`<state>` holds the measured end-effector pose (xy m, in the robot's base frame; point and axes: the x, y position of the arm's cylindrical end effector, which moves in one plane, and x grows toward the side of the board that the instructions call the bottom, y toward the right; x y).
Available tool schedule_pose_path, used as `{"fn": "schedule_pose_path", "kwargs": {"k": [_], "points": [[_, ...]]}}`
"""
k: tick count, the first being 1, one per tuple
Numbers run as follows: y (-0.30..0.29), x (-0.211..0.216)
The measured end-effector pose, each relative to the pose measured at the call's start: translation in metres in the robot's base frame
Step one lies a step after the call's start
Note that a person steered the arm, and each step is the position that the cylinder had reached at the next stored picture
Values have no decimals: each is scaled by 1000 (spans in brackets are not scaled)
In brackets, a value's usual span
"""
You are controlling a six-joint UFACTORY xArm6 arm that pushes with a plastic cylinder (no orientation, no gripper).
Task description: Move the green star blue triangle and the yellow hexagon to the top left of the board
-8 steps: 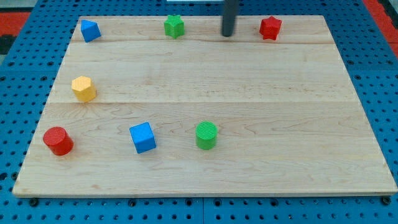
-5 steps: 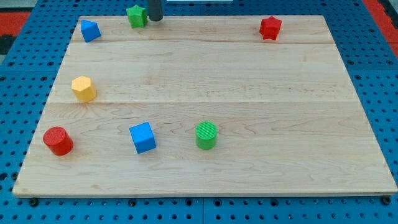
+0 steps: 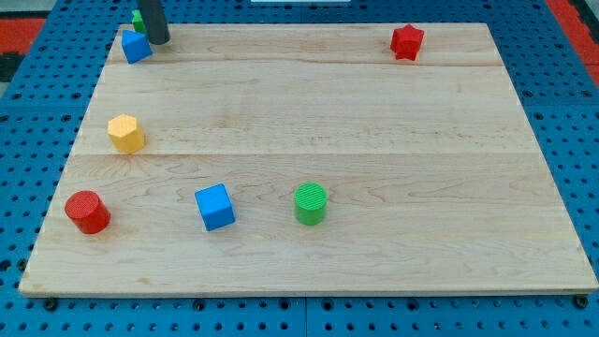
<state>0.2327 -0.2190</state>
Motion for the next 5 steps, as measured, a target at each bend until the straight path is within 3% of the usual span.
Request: {"fn": "schedule_pose_path", "kwargs": {"k": [1,2,3,4,5], "points": [[0,38],[35,51],[94,121],[86,193],[74,206]]}}
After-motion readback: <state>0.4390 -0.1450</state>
